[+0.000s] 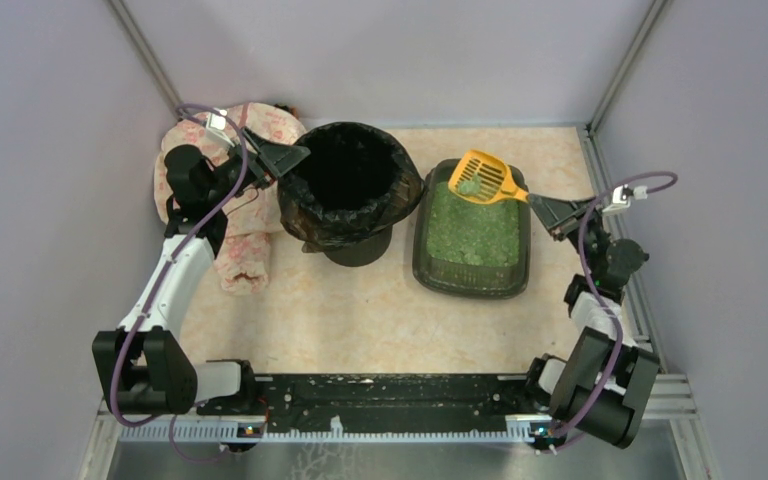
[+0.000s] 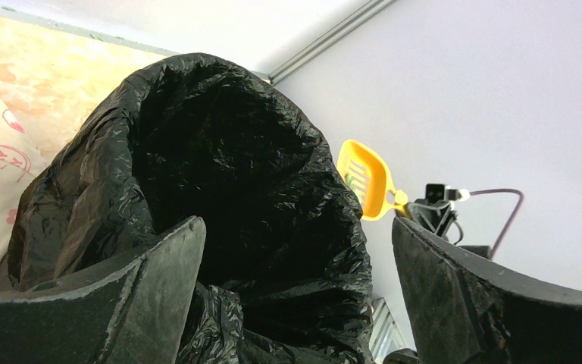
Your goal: Clean the litter box
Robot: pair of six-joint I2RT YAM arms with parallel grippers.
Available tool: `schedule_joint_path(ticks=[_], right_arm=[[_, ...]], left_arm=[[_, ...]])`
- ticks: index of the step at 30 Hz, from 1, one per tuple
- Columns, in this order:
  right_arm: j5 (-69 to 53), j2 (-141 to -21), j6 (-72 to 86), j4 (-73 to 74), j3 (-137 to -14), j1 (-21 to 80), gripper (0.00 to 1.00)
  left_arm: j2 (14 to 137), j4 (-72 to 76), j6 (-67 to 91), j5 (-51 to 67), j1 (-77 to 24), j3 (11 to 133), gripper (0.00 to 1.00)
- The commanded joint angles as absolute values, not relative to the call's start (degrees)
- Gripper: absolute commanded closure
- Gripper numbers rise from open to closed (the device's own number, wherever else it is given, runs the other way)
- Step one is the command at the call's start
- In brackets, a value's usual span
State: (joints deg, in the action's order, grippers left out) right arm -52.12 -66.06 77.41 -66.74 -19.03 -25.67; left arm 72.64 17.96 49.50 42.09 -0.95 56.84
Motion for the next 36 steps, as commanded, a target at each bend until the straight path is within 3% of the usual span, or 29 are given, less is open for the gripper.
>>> schedule_joint_path(ticks=[1,7,15,28,36], right_arm=[[-51.0,-62.7,72.8,-54.6,-27.3,-25.7,1.0],[-50.9,-66.5,81.6,-62.2,-31.7,-24.6,1.0],[-44.1,-64.7,74.6,-48.6,-42.2,-13.4,1.0],[-29.0,-72.8,52.3,-27.0,-58.9,12.2,1.0],[-19.4,-75.5,34.6,-14.0,-68.4,23.0,1.0]], left_arm=[[72.5,16.6,49.4,42.8,-0.9,55.5,0.01],[72.2,16.8,49.6,42.9,-0.9,55.5,0.01],[72.0,17.3,50.1,43.0,-0.9,55.2,0.01],[72.1,17.5,50.0,42.9,-0.8,55.0,0.01],[72.2,17.6,50.2,43.2,-0.8,55.0,0.01]])
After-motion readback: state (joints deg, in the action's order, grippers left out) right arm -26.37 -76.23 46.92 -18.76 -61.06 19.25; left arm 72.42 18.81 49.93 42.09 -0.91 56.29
